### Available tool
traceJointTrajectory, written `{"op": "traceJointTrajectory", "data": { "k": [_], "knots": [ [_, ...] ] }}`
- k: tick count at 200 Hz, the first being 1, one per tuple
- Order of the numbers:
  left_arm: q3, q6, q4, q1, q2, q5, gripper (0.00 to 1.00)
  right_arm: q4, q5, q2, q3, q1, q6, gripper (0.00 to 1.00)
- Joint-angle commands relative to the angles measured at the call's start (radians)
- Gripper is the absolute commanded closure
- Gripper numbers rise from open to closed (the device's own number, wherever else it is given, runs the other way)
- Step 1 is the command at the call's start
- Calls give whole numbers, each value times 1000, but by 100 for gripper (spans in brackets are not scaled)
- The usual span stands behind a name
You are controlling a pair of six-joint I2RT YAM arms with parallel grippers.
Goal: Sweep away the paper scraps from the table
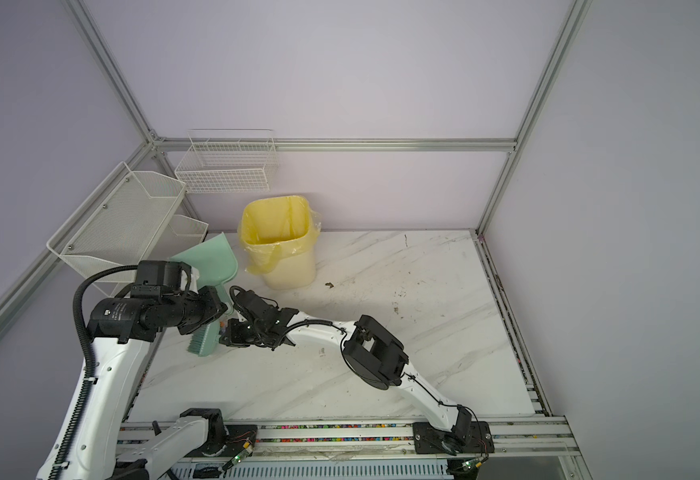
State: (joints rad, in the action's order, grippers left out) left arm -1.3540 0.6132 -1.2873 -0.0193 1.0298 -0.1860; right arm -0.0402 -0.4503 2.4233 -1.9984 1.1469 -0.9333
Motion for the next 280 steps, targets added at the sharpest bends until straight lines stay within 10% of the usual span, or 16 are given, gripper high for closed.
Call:
{"op": "traceJointTrajectory", "data": {
  "k": [1, 136, 199, 280],
  "knots": [
    [-9, -29, 31, 2, -16, -53, 100, 15, -15, 42, -63, -1, -57, 100],
    [327, 50, 161, -34, -177, -185, 100, 63, -33, -344, 670, -233, -39, 100],
    [486, 216, 351, -338, -133, -83, 100, -51, -62, -734, 1040, -378, 18, 100],
    [424, 192, 508, -451, 126, -44, 100, -334, -87, -1040, 930, -522, 123, 100]
  ]
}}
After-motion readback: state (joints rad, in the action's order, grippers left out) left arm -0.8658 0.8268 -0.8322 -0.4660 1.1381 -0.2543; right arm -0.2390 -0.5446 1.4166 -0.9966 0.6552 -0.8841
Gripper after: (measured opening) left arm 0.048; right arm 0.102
